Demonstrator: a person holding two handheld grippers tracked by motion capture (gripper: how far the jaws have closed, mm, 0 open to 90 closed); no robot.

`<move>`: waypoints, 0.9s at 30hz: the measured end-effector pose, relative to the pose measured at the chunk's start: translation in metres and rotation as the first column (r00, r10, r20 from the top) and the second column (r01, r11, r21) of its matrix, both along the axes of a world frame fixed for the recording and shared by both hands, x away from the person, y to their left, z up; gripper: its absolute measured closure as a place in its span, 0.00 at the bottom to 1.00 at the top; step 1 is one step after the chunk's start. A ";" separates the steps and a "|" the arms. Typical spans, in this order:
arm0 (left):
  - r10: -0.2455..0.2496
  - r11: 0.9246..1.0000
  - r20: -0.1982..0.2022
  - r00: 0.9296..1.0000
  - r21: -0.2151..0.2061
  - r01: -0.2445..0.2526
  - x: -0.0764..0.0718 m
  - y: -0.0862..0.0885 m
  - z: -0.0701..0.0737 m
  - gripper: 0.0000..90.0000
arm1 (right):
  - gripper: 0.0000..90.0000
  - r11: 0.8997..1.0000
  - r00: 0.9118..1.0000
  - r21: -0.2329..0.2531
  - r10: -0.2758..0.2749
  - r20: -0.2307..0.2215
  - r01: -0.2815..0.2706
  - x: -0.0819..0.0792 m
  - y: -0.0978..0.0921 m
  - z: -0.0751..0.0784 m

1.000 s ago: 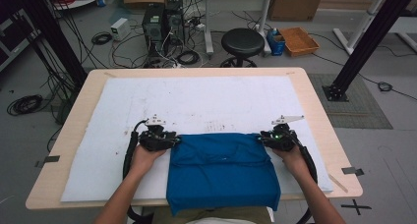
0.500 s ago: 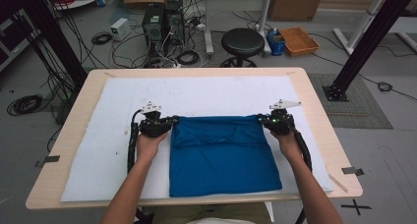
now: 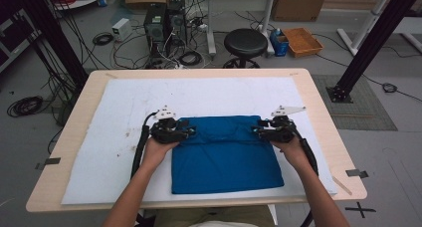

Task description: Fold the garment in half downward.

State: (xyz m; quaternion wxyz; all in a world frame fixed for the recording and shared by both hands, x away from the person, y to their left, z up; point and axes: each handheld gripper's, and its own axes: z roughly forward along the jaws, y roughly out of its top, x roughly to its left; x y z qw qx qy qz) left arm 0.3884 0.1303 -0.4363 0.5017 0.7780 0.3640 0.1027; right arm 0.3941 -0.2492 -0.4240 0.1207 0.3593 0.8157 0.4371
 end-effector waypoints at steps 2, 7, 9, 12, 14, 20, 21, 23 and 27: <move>-0.008 1.000 -0.035 0.999 0.021 0.009 0.003 -0.007 -0.005 0.60 | 0.62 1.000 1.000 -0.021 0.010 -0.010 -0.010 0.003 0.006 -0.002; -0.036 0.992 -0.069 0.997 0.118 0.045 0.004 -0.012 -0.015 0.88 | 0.89 0.990 0.998 -0.141 0.002 -0.057 -0.010 0.014 0.015 -0.016; -0.041 0.992 -0.054 0.998 0.115 0.047 0.002 -0.012 -0.014 0.93 | 0.94 0.990 0.998 -0.143 0.009 -0.055 -0.017 0.013 0.013 -0.017; -0.054 0.996 -0.024 0.998 0.072 0.056 -0.002 -0.010 -0.010 0.96 | 0.98 0.993 0.999 -0.117 0.018 -0.033 -0.022 0.009 0.008 -0.014; -0.083 0.996 0.032 0.996 0.017 0.082 -0.012 -0.005 -0.002 0.96 | 0.98 0.997 0.999 -0.069 0.041 -0.005 -0.041 0.002 0.002 -0.007; -0.161 0.986 0.096 0.982 -0.016 0.163 -0.035 0.008 0.003 0.95 | 0.98 0.992 0.991 -0.015 0.126 0.047 -0.126 -0.019 -0.007 0.001; -0.185 0.982 0.099 0.978 -0.007 0.187 -0.040 0.010 0.002 0.95 | 0.98 0.988 0.987 -0.003 0.152 0.057 -0.152 -0.024 -0.010 0.002; -0.222 0.975 0.093 0.970 0.007 0.223 -0.048 0.012 0.000 0.95 | 0.98 0.980 0.978 0.007 0.199 0.065 -0.200 -0.035 -0.015 0.002; -0.303 0.952 0.058 0.951 0.063 0.299 -0.065 0.010 -0.003 0.93 | 0.97 0.956 0.955 -0.004 0.292 0.053 -0.292 -0.058 -0.023 -0.005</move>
